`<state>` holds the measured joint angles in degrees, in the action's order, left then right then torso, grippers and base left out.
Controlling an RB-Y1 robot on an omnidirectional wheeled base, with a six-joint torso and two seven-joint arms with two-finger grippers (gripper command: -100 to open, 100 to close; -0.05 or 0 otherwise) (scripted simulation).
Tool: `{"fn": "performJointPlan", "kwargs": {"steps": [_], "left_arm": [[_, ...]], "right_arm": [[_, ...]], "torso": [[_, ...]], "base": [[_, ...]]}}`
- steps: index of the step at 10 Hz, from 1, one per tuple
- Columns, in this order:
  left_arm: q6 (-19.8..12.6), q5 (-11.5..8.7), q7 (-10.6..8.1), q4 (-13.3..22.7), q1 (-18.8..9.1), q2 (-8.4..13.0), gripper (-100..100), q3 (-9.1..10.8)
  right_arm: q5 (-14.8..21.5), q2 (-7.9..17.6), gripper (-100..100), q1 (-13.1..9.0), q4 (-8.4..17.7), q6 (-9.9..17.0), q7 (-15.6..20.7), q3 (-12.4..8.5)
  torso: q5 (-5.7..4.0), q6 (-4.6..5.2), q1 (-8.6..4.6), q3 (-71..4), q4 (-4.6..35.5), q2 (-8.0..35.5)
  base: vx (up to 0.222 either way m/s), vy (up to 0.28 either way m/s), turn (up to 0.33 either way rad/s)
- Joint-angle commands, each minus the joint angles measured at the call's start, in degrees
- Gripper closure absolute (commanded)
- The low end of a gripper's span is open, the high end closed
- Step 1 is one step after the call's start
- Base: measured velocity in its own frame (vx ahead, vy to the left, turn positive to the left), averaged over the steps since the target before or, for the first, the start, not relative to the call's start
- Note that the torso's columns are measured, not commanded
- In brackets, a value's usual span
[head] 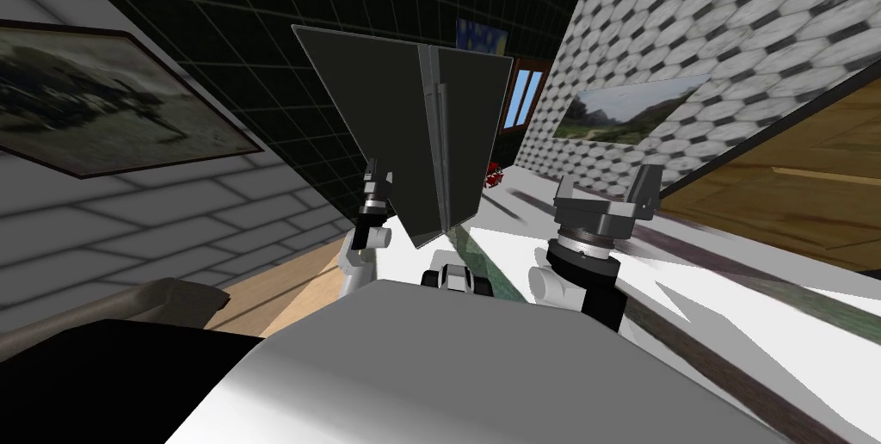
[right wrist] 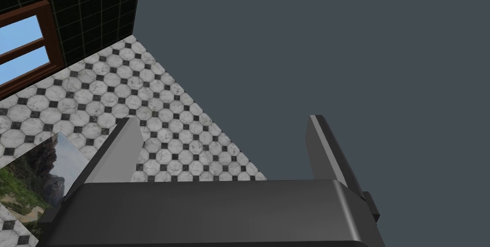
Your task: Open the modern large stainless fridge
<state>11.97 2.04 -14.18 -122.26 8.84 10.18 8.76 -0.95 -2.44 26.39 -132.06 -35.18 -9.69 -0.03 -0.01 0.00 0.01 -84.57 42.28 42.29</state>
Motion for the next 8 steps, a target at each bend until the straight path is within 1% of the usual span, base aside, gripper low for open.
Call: {"fn": "performJointPlan", "kwargs": {"steps": [1, 2, 3, 4, 5, 6, 8], "left_arm": [[-2.4, 0.7, -0.92, 1.5, -4.4, 0.8, -100, 0.9], [-4.6, 1.2, -1.79, 2.9, -6.3, 1.5, -100, 1.79], [-4.6, 1.2, -1.79, 2.9, -8.1, 1.5, -100, 1.79], [-6.9, 1.8, -2.7, 4.5, -10.1, 2.2, -100, 2.7], [-6.9, 1.8, -2.7, 4.5, -11.9, 2.2, -100, 2.7], [-9.4, 2.3, -3.65, 6.2, -13.7, 2.9, -100, 3.63], [-9.4, 2.3, -3.65, 6.2, -16.1, 2.9, -100, 3.63]], "right_arm": [[0.0, 0.0, 0, 0.0, 0.0, 0.0, 0.0, 0.0], [0.0, 0.0, 0, 0.0, 0.0, 0.0, 0.0, 0.0], [0.0, 0.0, 0, 0.0, 0.0, 0.0, 0.0, 0.0], [0.0, 0.0, 0, 0.0, 0.0, 0.0, 0.0, 0.0], [0.0, 0.0, 0, 0.0, 0.0, 0.0, 0.0, 0.0], [0.0, 0.0, 0, 0.0, 0.0, 0.0, 0.0, 0.0], [0.0, 0.0, 0, 0.0, 0.0, 0.0, 0.0, 0.0]], "torso": [[0.01, -0.01, -0.01, 0.0, 0.0, 0.0], [0.0, 0.01, 0.0, 0.0, 0.0, 0.0], [0.01, -0.01, -0.01, 0.0, 0.0, -0.1], [0.01, 0.01, 0.02, 0.0, 0.0, 0.0], [-0.01, -0.01, -0.09, 0.0, 0.0, 0.0], [0.0, 0.01, -0.01, 0.0, 0.0, 0.1], [0.02, 0.01, 0.06, 0.0, 0.0, 0.0]], "base": [[0.075, -0.09, 0.044], [0.097, -0.097, 0.08], [0.071, -0.085, 0.051], [0.076, -0.119, 0.084], [0.06, -0.101, 0.059], [0.094, -0.102, 0.078], [0.059, -0.062, 0.036]]}}
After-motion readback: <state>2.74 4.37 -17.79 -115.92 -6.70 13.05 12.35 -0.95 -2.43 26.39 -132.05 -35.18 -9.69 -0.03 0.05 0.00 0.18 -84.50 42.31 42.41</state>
